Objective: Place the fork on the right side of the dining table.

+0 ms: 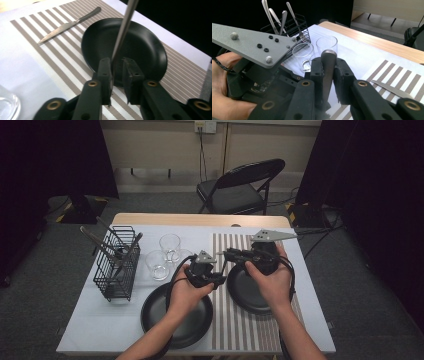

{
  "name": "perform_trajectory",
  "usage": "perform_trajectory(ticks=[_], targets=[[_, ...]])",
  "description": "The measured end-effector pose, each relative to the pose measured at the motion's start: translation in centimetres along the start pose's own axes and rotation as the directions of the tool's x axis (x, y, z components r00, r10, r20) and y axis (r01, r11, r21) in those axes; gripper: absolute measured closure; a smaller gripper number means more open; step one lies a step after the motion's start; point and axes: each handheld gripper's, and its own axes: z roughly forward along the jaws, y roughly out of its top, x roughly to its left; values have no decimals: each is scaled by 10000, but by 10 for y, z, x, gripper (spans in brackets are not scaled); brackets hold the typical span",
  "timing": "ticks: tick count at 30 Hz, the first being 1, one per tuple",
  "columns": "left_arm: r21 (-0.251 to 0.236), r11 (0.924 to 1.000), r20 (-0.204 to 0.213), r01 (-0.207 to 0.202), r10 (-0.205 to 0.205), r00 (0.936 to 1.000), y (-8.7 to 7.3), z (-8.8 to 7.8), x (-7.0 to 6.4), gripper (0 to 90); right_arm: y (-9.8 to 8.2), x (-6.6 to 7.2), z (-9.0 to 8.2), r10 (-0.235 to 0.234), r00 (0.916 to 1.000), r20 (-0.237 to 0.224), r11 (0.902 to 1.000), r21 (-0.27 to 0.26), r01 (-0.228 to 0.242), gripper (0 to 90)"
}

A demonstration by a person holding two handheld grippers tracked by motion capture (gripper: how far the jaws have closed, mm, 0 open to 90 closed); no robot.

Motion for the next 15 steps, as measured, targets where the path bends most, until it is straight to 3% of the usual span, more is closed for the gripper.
perform_trajectory(ticks=[7,8,15], targets=[[136,9991,439,-393,386,9983,-1,-6,-3,587,-4,-4,-7,-133,9998,-120,9999,-4,133,787],[269,9980,468,-574,561,9973,-1,-7,-3,581,-5,-5,-9,-163,9998,-148,9999,8,163,787],[293,9962,803,-826,800,9936,-5,-13,-3,477,-15,-9,-15,-213,9994,-270,9998,53,214,787]])
